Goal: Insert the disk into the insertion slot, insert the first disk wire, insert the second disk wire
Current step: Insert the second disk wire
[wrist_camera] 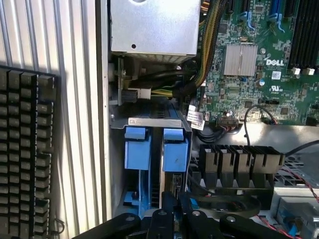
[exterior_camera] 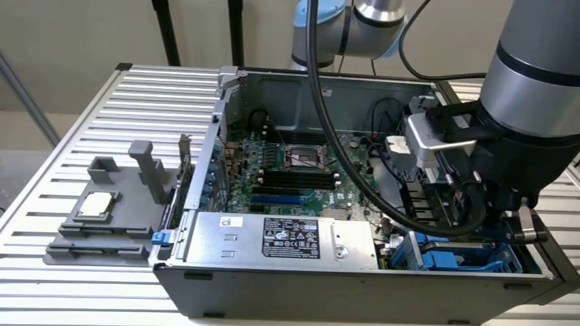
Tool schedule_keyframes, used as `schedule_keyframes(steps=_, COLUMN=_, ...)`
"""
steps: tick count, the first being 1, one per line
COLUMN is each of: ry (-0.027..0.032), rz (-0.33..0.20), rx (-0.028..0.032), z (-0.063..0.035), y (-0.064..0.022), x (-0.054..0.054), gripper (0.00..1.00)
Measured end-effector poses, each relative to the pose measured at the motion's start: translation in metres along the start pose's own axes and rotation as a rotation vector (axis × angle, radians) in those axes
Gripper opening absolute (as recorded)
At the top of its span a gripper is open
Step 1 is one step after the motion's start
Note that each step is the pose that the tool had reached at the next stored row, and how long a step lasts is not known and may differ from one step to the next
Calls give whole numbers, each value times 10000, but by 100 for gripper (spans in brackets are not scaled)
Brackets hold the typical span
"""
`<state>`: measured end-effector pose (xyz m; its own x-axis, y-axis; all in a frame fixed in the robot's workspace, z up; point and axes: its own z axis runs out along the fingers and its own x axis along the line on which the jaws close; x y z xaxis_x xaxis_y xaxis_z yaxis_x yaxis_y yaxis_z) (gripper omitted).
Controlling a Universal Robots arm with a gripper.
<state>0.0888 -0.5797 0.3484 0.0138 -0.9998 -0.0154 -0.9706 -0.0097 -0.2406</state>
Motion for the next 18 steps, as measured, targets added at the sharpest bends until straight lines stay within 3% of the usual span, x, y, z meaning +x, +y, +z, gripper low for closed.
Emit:
schedule_keyframes(steps=6, ry=-137, rz=34, rx=42, z=47, y=14, x=8, gripper=16)
schedule_keyframes(steps=18, ry=-419, rz=105, rx=52, z=88, y=25, x=22, gripper=16)
